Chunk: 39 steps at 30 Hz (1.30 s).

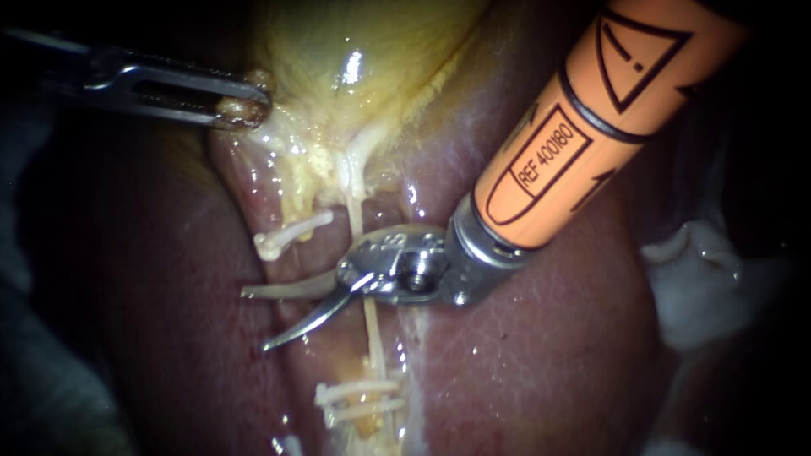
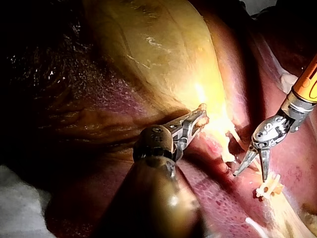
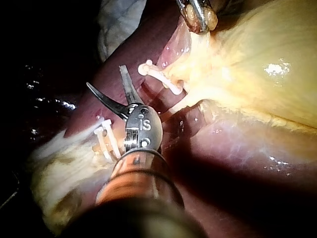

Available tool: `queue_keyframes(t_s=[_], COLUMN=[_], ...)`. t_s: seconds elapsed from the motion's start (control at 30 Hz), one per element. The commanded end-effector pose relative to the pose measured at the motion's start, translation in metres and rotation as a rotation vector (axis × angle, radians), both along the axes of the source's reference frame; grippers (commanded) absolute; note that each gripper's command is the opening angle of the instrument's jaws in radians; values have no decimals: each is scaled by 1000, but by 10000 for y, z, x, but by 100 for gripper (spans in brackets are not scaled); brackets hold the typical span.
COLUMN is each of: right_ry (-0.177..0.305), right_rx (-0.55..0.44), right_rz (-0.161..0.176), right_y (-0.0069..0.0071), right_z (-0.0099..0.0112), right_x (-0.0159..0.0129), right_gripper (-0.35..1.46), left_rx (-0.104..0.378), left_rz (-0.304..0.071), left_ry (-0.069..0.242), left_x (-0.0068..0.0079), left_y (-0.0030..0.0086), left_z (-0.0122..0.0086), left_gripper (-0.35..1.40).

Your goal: Go back from the cut left tube

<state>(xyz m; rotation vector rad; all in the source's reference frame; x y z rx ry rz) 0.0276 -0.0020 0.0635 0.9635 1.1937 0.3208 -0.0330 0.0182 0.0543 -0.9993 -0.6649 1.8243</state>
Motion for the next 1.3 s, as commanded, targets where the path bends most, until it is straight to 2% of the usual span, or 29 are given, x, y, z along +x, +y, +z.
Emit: queue_keyframes(t_s=[0.03, 0.13, 0.2, 0.33, 0.43, 0.5, 0.6, 0.83, 0.93, 1.1, 1.3], right_ry=[-8, -44, -59, -72, -100, -142, -204, -288, -324, -355, -356], right_rx=[-5, -22, -107, -294, -416, -479, -557, -641, -665, -662, -655], right_rz=[15, 87, 147, 222, 253, 247, 213, 174, 150, 151, 152], right_y=[0, -4, -8, -16, -15, -11, -1, 17, 24, 33, 34], right_z=[-1, -6, -12, -30, -47, -59, -76, -99, -105, -111, -112], right_x=[-2, -10, -18, -42, -66, -83, -111, -182, -201, -214, -216], right_gripper=[136, 141, 145, 145, 145, 145, 145, 145, 145, 145, 145], left_rx=[0, 0, 0, -2, -2, -2, -2, -2, -2, -2, -5], left_rz=[-1, 0, 0, -2, -2, -2, -2, -1, -1, -1, -4], left_ry=[0, 0, 0, 1, 1, 1, 1, 1, 1, 1, 4], left_x=[0, 0, 1, 2, 2, 3, 3, 3, 3, 3, -2], left_y=[0, 1, 1, 1, 1, 2, 2, 2, 2, 2, -1], left_z=[0, 1, 1, 1, 2, 2, 2, 2, 2, 3, 7], left_gripper=[-35, -35, -35, -35, -35, -35, -35, -35, -35, -35, -35])
